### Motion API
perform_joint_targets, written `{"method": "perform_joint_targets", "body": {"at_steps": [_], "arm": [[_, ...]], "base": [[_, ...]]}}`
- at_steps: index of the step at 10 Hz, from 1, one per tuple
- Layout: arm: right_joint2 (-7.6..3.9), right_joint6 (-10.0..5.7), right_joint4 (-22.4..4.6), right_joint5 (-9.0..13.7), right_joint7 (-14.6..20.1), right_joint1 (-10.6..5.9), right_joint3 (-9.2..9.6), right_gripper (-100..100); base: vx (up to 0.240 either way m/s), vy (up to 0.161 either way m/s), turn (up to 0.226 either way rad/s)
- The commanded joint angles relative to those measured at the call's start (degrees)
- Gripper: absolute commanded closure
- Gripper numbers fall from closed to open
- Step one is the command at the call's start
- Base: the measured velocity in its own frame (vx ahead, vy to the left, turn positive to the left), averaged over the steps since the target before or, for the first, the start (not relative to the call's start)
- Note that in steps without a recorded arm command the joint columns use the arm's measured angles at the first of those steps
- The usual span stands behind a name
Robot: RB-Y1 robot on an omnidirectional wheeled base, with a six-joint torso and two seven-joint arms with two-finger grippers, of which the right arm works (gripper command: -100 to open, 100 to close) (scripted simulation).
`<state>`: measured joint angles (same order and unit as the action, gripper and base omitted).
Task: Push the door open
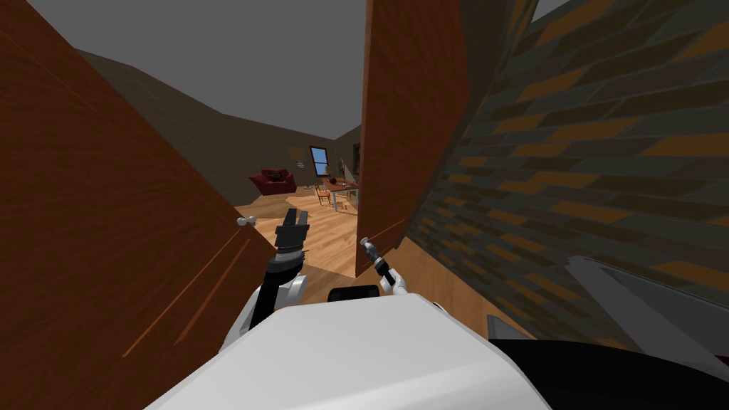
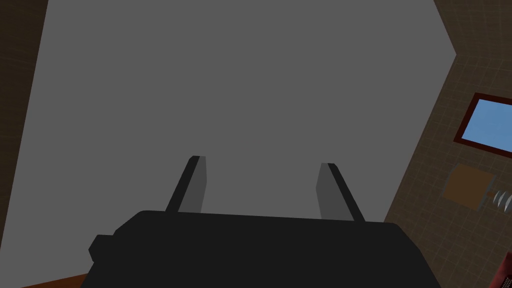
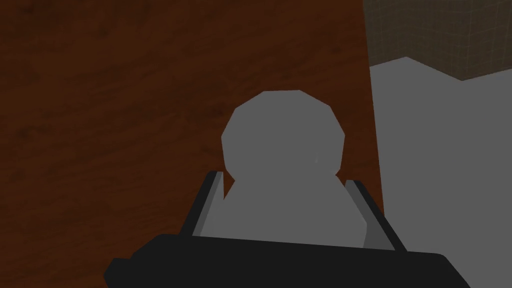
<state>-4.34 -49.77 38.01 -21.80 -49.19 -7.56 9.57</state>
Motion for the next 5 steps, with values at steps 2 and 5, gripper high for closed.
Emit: {"method": "perform_joint_targets", "body": {"at_steps": [2,5], "arm": [[-0.28,-0.01,0.20,1.05,4.22,-0.29,0.20,100],[-0.40,0.02,-0.07,2.42,8.35,-0.54,0.88,100]], "base": [[0.032,0.025,-0.017],[0.038,0.027,-0.028]]}}
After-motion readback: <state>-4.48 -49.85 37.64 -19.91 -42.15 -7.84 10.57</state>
